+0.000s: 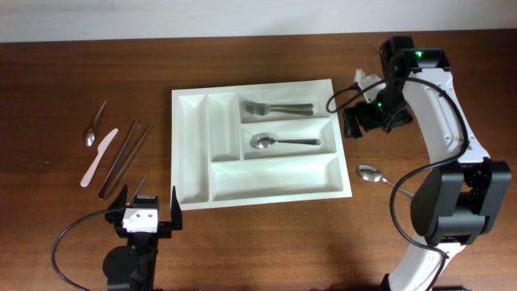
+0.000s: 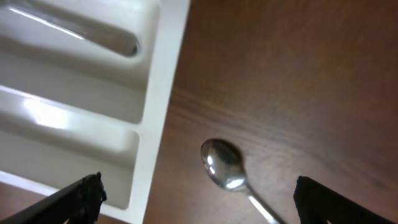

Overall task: Pack container
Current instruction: 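Withdraw the right gripper toward the remaining spoon on the right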

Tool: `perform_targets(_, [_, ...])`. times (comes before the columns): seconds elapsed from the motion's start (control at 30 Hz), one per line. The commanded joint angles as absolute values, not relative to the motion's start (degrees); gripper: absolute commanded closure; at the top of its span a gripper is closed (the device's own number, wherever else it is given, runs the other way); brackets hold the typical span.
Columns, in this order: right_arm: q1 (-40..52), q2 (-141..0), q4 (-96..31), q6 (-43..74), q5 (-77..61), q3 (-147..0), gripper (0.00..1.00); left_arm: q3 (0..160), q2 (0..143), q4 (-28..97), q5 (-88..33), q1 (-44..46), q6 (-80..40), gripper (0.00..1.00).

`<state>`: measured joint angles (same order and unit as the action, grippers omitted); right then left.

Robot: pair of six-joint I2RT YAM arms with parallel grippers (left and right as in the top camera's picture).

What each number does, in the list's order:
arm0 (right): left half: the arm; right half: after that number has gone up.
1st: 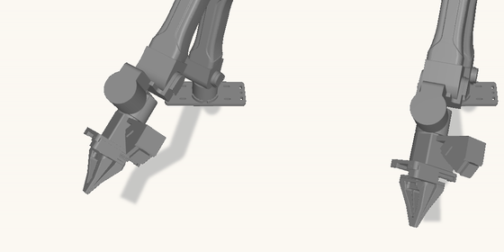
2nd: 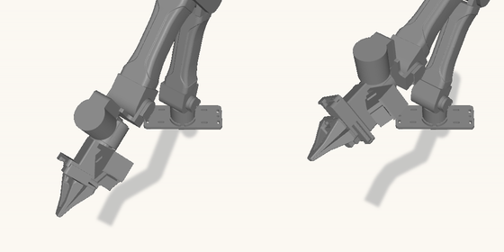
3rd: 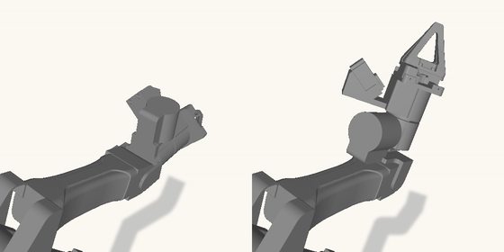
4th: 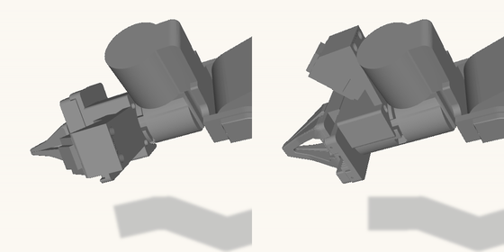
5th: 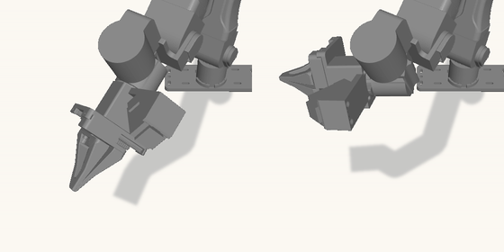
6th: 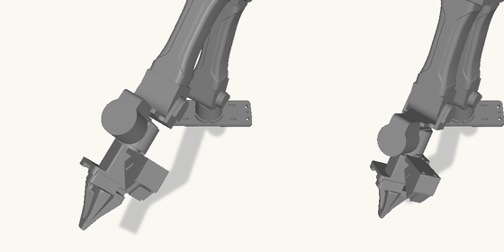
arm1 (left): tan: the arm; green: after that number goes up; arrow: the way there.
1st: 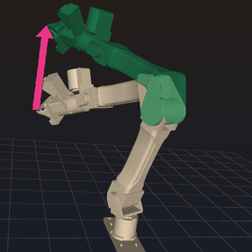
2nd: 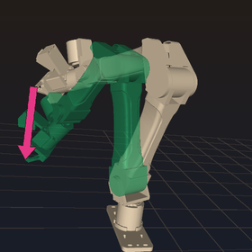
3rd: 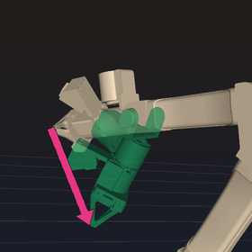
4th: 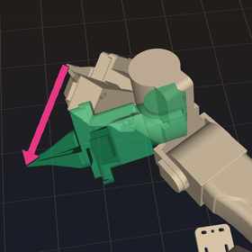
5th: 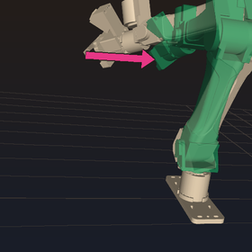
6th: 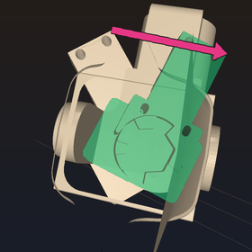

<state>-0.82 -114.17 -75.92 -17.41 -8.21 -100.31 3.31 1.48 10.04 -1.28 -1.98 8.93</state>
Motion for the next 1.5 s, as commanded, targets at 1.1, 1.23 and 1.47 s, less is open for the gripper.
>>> perform_targets(1.1, [-11.97, -101.36, -55.07, -11.94, -15.77, -70.37, 0.01, 2.83, 0.99, 9.85, -1.50, -1.76, 8.23, 0.01])
perform_targets(1.23, [-15.77, -100.90, -55.09, -10.98, -16.12, -70.37, 0.01, 2.83, 0.99, 9.85, -1.50, -1.76, 8.23, 0.01])
perform_targets(1.47, [-22.15, -99.07, -55.68, -10.85, -19.16, -70.35, 0.01, 2.83, 0.99, 9.85, -1.50, -1.76, 8.23, 0.01])
